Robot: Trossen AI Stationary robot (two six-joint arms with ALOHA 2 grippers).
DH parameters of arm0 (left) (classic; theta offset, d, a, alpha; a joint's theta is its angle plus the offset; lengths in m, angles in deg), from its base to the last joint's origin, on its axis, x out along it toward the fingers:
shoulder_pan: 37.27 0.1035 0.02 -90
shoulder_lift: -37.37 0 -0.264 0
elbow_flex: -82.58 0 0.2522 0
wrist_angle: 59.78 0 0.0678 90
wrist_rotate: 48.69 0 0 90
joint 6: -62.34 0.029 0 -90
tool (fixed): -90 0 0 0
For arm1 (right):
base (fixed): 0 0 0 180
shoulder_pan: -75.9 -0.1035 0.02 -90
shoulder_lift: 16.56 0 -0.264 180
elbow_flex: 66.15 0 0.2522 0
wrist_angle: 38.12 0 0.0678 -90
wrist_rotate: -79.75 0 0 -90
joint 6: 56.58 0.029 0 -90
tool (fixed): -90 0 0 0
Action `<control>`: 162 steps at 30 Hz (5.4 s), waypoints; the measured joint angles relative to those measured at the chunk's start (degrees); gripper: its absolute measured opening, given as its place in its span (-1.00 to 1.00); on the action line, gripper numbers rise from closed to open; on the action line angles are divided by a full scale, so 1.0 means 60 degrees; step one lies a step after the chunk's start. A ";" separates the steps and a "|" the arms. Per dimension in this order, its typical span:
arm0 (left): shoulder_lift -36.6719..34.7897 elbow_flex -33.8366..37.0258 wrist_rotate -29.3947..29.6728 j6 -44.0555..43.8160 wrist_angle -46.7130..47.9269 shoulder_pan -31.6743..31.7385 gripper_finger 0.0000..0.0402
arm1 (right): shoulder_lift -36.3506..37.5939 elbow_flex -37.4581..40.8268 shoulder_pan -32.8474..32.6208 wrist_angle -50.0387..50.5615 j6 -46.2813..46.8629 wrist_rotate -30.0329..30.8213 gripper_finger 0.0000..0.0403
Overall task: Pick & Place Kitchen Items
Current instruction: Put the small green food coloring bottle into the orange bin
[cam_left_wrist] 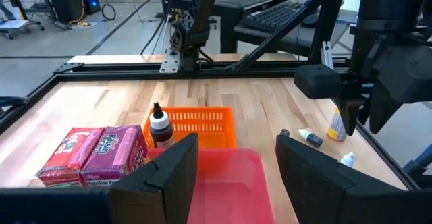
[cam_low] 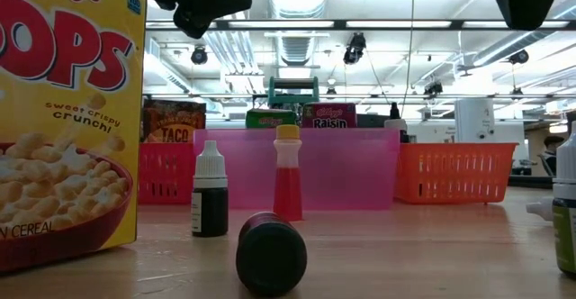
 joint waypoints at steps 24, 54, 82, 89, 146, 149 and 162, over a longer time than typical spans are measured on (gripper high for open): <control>0.0000 0.0007 0.0000 -0.0014 0.0113 0.0003 0.02 | 0.0001 0.0011 0.0310 -0.0046 -0.0301 -0.0121 -0.15; 0.0000 0.0007 0.0000 -0.0013 0.0249 0.0002 0.02 | -0.0557 0.0449 0.0113 -0.0633 -0.1087 -0.0380 -0.38; 0.0000 0.0098 -0.0002 -0.0011 0.0255 0.0003 0.02 | -0.0557 0.1625 0.0171 -0.2235 -0.1201 -0.0661 -0.41; 0.0000 0.0098 -0.0002 -0.0011 0.0253 0.0003 0.02 | -0.0557 0.1625 0.0202 -0.2246 -0.1251 -0.0661 -0.57; 0.0000 0.0135 0.0000 0.0026 0.0233 0.0011 0.02 | 0.6712 0.6714 0.3309 -0.1068 -0.1380 0.2418 -0.68; 0.0000 0.0135 0.0000 0.0011 0.0229 0.0011 0.02 | 0.6820 0.7225 0.3802 -0.1193 -0.1582 0.2129 -0.69; -0.0004 0.0135 0.0000 -0.0007 0.0233 0.0007 0.02 | 0.6641 0.8232 0.4964 -0.2089 -0.2521 0.1550 -0.70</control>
